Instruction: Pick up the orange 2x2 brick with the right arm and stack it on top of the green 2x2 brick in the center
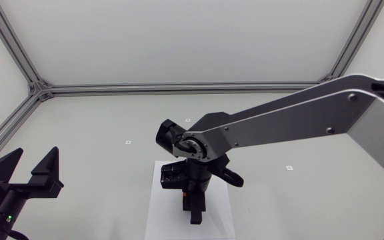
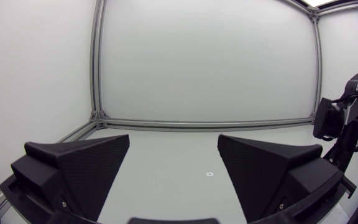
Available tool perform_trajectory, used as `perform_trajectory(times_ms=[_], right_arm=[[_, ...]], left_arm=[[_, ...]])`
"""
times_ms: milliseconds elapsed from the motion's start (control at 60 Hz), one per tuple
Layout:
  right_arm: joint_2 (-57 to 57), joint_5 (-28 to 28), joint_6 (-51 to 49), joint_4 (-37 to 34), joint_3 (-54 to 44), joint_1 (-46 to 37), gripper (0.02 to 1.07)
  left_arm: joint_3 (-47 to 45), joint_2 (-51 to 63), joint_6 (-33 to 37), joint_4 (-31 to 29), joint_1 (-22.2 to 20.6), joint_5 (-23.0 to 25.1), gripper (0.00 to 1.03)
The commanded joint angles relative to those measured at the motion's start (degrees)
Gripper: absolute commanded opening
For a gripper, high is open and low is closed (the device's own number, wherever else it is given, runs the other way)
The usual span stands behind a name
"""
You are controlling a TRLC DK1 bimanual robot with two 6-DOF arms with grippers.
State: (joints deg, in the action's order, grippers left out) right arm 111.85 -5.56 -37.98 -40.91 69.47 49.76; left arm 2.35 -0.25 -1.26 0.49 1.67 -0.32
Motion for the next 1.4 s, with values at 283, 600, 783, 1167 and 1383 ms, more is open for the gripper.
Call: perform_trajectory(times_ms=[283, 600, 783, 1167, 1383], right_arm=[[1.17, 0.46, 0.45, 0.48, -1.71, -0.27, 0.98], [-5.24, 0.2, 0.97, -0.49, -2.5, -1.86, 1.02], [-14.56, -0.15, 0.89, -3.13, -4.87, -2.91, 1.02], [-38.29, -0.41, 6.69, -5.33, -14.01, -6.69, 1.02], [-48.66, -0.33, 12.22, -3.66, -19.55, -16.18, 1.02]], left_arm=[[-2.35, -0.45, 0.73, -0.84, 0.26, 0.23, 0.99], [-2.35, -0.45, 0.73, -0.84, 0.26, 0.23, 0.99], [-2.35, -0.45, 0.73, -0.84, 0.26, 0.23, 0.99], [-2.35, -0.45, 0.73, -0.76, 0.26, 0.23, 0.99], [-2.35, -0.45, 0.73, -0.76, 0.26, 0.23, 0.99]])
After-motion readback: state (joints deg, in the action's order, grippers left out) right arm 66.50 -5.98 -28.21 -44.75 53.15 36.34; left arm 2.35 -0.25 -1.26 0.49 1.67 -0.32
